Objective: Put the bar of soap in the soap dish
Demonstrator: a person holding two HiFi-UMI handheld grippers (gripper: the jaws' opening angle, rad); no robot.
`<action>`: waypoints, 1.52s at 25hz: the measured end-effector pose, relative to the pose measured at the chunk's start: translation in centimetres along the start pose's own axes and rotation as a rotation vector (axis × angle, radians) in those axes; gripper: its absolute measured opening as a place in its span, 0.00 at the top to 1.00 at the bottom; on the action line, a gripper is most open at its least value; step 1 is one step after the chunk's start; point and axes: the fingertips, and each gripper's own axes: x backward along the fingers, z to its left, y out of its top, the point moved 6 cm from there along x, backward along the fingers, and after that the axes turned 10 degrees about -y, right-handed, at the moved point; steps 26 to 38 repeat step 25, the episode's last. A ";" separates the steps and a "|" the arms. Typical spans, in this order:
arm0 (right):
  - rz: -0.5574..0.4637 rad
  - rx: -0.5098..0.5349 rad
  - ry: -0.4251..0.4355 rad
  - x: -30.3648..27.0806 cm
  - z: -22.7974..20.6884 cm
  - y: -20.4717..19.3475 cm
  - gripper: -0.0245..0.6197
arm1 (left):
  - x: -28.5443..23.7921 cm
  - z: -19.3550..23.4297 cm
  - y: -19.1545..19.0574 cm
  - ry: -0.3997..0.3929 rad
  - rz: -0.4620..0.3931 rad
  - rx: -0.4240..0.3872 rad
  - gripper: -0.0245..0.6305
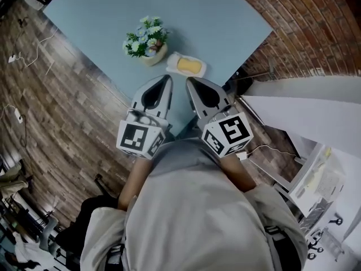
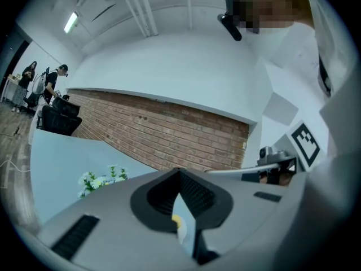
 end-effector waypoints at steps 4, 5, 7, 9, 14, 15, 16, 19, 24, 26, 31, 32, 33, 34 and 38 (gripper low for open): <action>-0.019 0.023 -0.002 0.9 0.9 0.7 0.94 | 0.6 -0.9 0.9 -0.017 -0.009 -0.011 0.97; -0.025 0.030 -0.001 1.0 1.2 0.9 0.94 | 0.8 -1.1 1.0 -0.021 -0.008 -0.017 0.96; -0.038 0.044 0.003 1.4 1.6 1.2 0.94 | 0.9 -1.4 1.2 -0.027 -0.007 -0.028 0.96; -0.047 0.051 0.006 1.6 1.7 1.4 0.94 | 0.7 -1.8 1.2 -0.034 -0.006 -0.035 0.96; -0.051 0.056 0.014 2.0 1.7 1.5 0.94 | 0.7 -2.4 1.2 -0.035 -0.001 -0.048 0.96; -0.052 0.057 0.015 2.0 1.7 1.6 0.94 | 0.7 -2.4 1.3 -0.032 -0.002 -0.052 0.96; -0.052 0.057 0.017 2.0 1.7 1.6 0.94 | 0.8 -2.4 1.4 -0.029 -0.004 -0.056 0.96; -0.052 0.057 0.017 2.0 1.7 1.5 0.94 | 0.9 -2.6 1.5 -0.022 -0.004 -0.068 0.96; -0.050 0.061 0.006 2.1 1.3 1.3 0.94 | 1.1 -2.7 1.4 -0.007 0.002 -0.102 0.96; -0.049 0.060 0.005 2.1 1.3 1.3 0.94 | 1.1 -2.6 1.3 -0.005 0.001 -0.100 0.96; -0.049 0.060 0.005 2.1 1.3 1.3 0.94 | 1.1 -2.6 1.3 -0.005 0.001 -0.100 0.96; -0.049 0.060 0.005 2.1 1.3 1.3 0.94 | 1.1 -2.6 1.3 -0.005 0.001 -0.100 0.96; -0.049 0.060 0.005 2.1 1.3 1.3 0.94 | 1.1 -2.6 1.3 -0.005 0.001 -0.100 0.96; -0.049 0.060 0.005 2.1 1.3 1.3 0.94 | 1.1 -2.6 1.3 -0.005 0.001 -0.100 0.96; -0.049 0.060 0.005 2.1 1.3 1.3 0.94 | 1.1 -2.6 1.3 -0.005 0.001 -0.100 0.96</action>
